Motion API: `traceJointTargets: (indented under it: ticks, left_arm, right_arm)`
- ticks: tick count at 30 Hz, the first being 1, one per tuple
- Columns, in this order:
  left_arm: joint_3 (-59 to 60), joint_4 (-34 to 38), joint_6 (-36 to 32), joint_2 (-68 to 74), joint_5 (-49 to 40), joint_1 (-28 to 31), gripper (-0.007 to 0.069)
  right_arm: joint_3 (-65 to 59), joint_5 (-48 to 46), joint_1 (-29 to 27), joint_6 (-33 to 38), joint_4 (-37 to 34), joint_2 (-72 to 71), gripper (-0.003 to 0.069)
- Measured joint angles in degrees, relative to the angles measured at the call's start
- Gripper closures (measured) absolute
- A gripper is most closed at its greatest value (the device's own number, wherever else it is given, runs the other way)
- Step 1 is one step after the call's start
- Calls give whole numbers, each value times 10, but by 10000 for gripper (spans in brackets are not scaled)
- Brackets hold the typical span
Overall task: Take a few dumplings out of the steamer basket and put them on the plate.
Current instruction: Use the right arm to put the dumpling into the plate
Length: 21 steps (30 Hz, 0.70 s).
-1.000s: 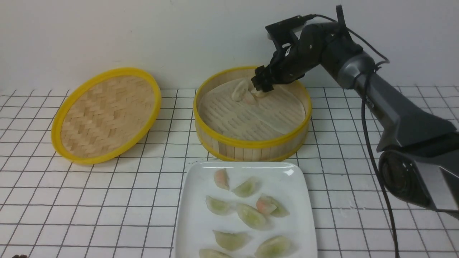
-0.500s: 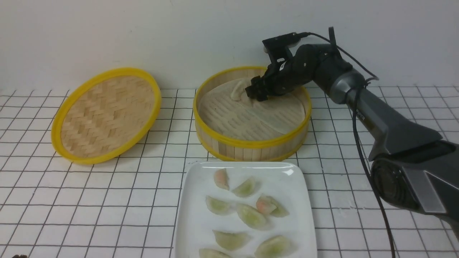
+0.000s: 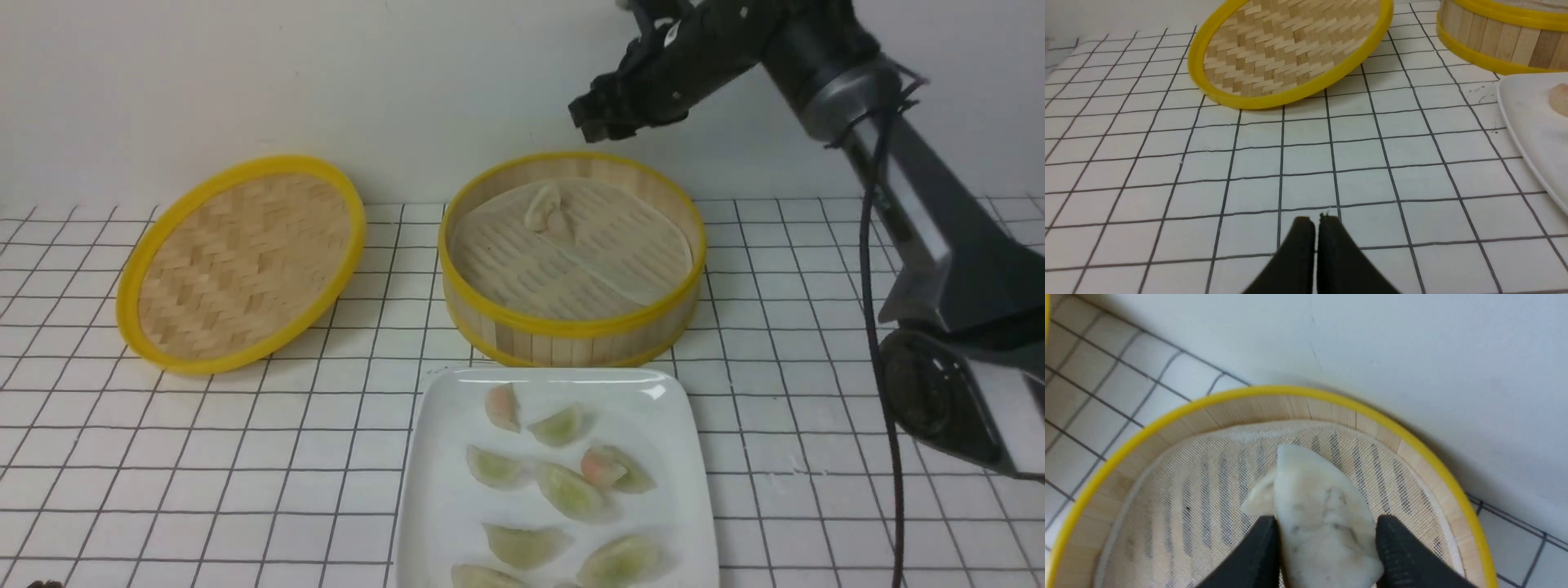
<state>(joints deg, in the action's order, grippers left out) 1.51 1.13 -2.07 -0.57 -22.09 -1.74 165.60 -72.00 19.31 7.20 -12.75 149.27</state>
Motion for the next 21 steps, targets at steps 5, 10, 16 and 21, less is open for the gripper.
traceJointTargets:
  ticks: [5,10,16,21]
  left_arm:
    - [0,0,0,0,0,0,631]
    - [0,0,0,0,0,0,631]
    - [0,0,0,0,0,0,631]
    - [0,0,0,0,0,0,631]
  right_arm:
    - [-150,-2,2,-11,-13,-126,383]
    - [-432,1,17,-8,-22,-321,383]
    - [-696,12,51,-4,-29,-418,383]
    - [-792,98,72,1,-38,-383,375]
